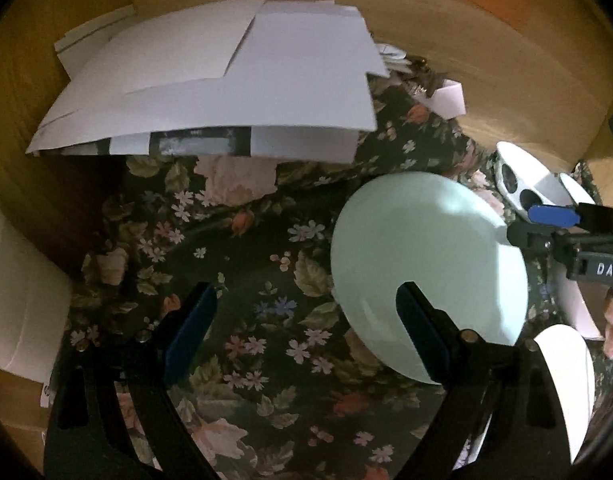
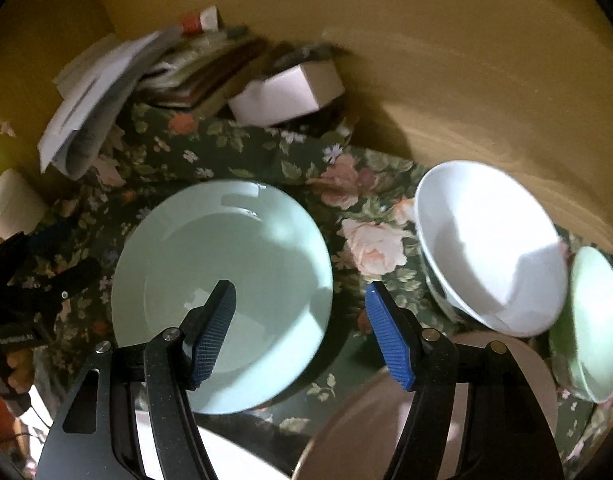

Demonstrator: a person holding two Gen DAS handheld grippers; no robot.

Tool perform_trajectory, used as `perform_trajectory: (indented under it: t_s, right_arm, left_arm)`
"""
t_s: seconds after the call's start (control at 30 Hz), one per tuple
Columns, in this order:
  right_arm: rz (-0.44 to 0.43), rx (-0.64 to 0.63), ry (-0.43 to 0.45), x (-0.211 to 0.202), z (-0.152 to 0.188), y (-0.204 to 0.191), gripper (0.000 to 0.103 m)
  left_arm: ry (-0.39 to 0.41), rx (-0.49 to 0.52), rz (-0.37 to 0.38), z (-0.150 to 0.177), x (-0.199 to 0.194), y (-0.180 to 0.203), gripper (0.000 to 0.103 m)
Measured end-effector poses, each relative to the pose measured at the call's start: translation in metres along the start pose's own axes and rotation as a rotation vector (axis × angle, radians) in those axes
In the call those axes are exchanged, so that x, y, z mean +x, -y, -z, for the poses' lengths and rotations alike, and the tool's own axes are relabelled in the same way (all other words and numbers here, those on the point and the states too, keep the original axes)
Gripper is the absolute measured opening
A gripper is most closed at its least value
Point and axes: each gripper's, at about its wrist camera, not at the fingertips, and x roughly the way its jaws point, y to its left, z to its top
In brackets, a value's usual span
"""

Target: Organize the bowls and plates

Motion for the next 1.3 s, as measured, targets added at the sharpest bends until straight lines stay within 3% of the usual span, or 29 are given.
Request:
perform_trajectory:
  t_s: [0.23,0.4,0.57,0.8,0.97,1.3]
  right_arm:
    - [-0.015,0.009,-0.118,0.026,-0.012,0.008,0.053]
    - [-0.055,0.025,-0.194,0.044,-0.017,0.012,0.037]
    - [-0.067,0.020,-0.212,0.041,-0.013,0.006,0.036]
    - [-0.104,-0.022,-0.212,0.036,-0.007,-0.031,0.036]
    - [-0.087,-0.047,-0.143,0.031,0.003,-0.061,0.036]
    - [-0.129,0.014,-0.118,0.040,0.025,-0.079,0.036]
  left_arm:
    - [-0.007,0.003,0.019,-0.002,0.005,-0.001,0.092]
    - [-0.007,0.007,0.035,-0.005,0.011,0.002,0.091]
    - [-0.012,-0.001,0.057,-0.005,0.009,-0.006,0.082]
    - [-0.053,-0.020,0.062,0.009,0.006,-0.023,0.069]
    - [-0.102,-0.041,0.057,0.020,0.011,-0.038,0.068]
    - [-0.097,-0.014,0.075,0.022,0.013,-0.038,0.056]
